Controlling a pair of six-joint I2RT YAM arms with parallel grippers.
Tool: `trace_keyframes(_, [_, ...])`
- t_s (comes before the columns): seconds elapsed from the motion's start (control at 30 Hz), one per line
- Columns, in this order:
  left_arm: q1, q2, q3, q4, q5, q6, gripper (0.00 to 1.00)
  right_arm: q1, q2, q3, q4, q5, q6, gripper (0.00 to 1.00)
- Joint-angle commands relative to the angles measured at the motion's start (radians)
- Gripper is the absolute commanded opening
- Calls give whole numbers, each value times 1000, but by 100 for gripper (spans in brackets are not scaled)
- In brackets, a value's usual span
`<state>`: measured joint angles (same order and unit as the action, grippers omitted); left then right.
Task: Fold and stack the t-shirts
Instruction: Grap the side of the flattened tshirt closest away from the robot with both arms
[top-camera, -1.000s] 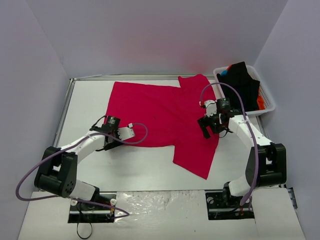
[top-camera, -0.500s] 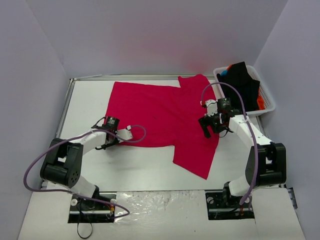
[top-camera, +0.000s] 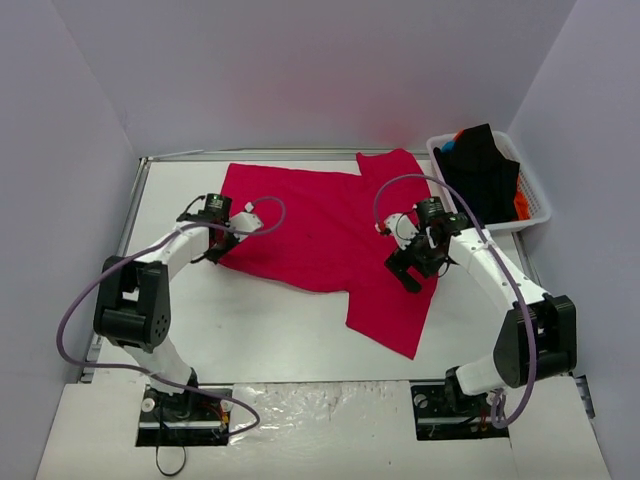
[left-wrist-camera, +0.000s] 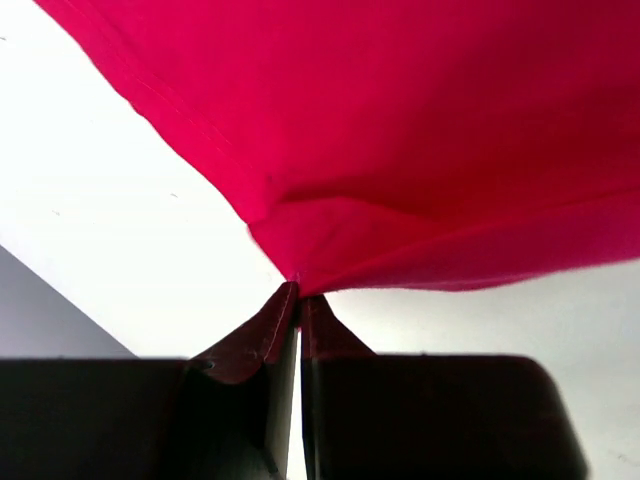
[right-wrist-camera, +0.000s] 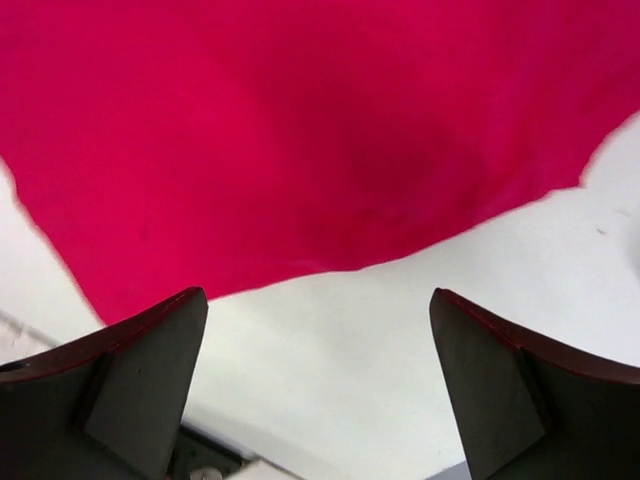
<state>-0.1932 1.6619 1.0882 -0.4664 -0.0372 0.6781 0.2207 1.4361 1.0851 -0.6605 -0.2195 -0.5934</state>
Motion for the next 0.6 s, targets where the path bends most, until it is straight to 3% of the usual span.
trace_keyframes(0.0, [20,56,70,-57,37,-106,2,68,-13,15,-217,16,-100,89])
trace_keyframes(0.23, [38,160,217,-97,88,-167,2,235,15,10,-324,51,-129,82])
trace_keyframes(0.33, [63,193,294,-121,102,-195,2,284,35,-19,-333,81,-138,64])
trace_keyframes(0.47, [98,248,396,-169,126,-206,2,325,81,-36,-347,81,-141,48])
trace_keyframes(0.57, [124,288,446,-192,128,-210,2,356,115,-54,-344,86,-141,45])
